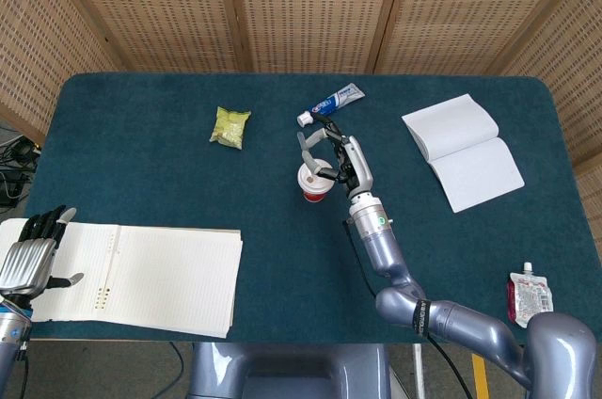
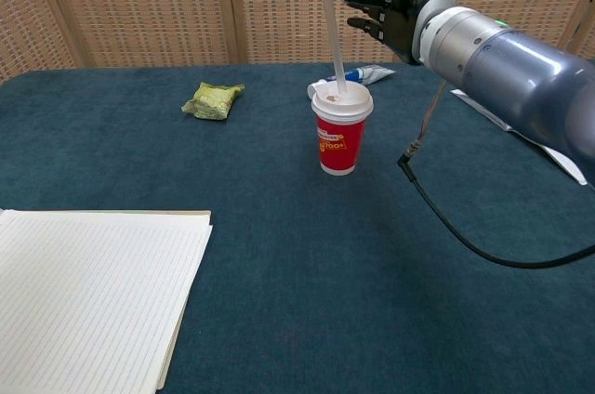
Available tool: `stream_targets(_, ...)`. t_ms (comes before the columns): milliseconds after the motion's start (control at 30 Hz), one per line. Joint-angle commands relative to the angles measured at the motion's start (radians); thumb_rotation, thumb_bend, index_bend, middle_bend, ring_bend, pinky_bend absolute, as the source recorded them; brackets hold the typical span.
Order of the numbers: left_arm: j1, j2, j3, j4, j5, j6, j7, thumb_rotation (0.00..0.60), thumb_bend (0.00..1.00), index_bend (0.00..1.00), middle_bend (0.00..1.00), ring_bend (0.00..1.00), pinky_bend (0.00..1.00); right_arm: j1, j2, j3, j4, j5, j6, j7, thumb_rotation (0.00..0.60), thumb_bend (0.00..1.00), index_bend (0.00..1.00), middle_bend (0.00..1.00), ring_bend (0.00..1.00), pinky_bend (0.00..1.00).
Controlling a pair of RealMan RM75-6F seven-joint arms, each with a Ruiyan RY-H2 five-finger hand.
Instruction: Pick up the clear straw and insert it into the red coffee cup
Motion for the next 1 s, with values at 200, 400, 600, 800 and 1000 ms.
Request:
stream_targets(200,0.0,0.001,0.001,0.0,0.0,0.0,-0.001,0.6,0.0,0.0,0.0,0.0,0.0,-0.005,-0.006,-0.009,0.003,-0.001,0.002,-0.001,0.6,0.56,0.61,0.21,0.0,0.0)
stream_targets(400,0.0,0.001,0.0,0.0,-0.001,-0.001,-0.001,0.6,0.0,0.0,0.0,0.0,0.0,-0.008,-0.011,-0.014,0.01,-0.003,0.0,0.005,0.6,0.56,0.61,0.21,0.0,0.0)
stream_targets(600,0.0,0.002,0.001,-0.002,-0.002,-0.002,0.001,0.6,0.0,0.0,0.0,0.0,0.0,-0.007,-0.012,-0.015,0.008,-0.014,0.003,0.007,0.6,0.55,0.6,0.21,0.0,0.0)
stream_targets(800,0.0,0.003,0.0,-0.002,-0.003,-0.004,-0.001,0.6,0.0,0.0,0.0,0.0,0.0,-0.01,-0.012,-0.021,0.007,-0.021,0.0,0.017,0.6,0.5,0.55,0.18,0.0,0.0)
stream_targets(1000,-0.001,0.004,0.001,-0.001,-0.004,-0.006,-0.003,0.6,0.0,0.0,0.0,0.0,0.0,-0.009,-0.01,-0.019,0.006,-0.021,-0.003,0.016,0.6,0.48,0.52,0.16,0.0,0.0)
